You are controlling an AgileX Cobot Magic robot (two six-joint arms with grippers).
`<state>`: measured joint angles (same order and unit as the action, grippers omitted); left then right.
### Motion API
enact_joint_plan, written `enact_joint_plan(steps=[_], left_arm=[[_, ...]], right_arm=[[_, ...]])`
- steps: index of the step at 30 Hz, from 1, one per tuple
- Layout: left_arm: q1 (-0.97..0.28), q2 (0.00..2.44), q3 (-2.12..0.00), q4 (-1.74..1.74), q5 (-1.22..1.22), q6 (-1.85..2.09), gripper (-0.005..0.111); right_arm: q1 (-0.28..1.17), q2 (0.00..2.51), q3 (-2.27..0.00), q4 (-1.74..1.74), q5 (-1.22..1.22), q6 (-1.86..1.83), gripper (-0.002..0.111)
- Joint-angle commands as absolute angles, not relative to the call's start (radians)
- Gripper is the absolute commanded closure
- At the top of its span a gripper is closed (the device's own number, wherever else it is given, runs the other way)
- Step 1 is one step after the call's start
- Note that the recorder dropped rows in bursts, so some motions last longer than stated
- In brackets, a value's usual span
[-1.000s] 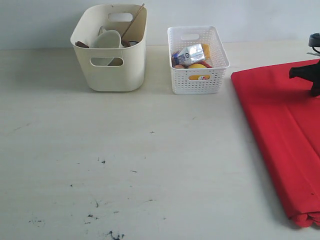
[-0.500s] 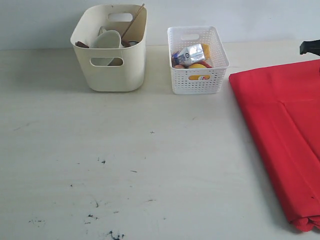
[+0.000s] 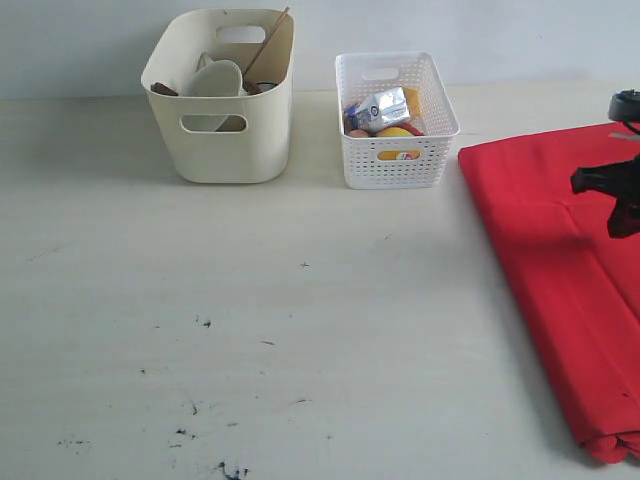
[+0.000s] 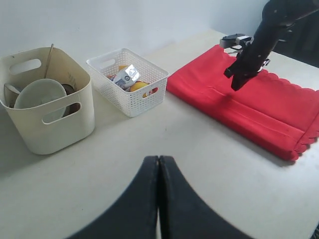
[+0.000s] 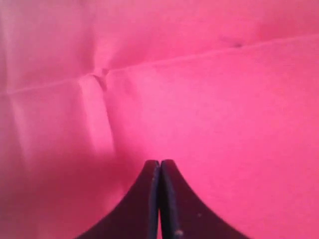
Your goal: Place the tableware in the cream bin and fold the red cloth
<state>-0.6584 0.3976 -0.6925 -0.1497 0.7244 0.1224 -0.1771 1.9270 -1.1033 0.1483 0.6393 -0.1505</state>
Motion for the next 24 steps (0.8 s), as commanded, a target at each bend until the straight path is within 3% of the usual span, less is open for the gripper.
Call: enact_joint_plan(steps=[1, 24], left_arm=[[-0.658, 0.393, -0.689, -0.147, 0.714, 0.113, 0.107], [-0.658, 0.393, -0.689, -0.178, 0.718, 0.112, 0.107]], right_arm=[[-0.175, 2.029, -1.111, 0.122, 0.579, -0.101, 0.108], [-0.175, 2.407, -1.608, 0.447, 0.670, -0.224, 0.108]])
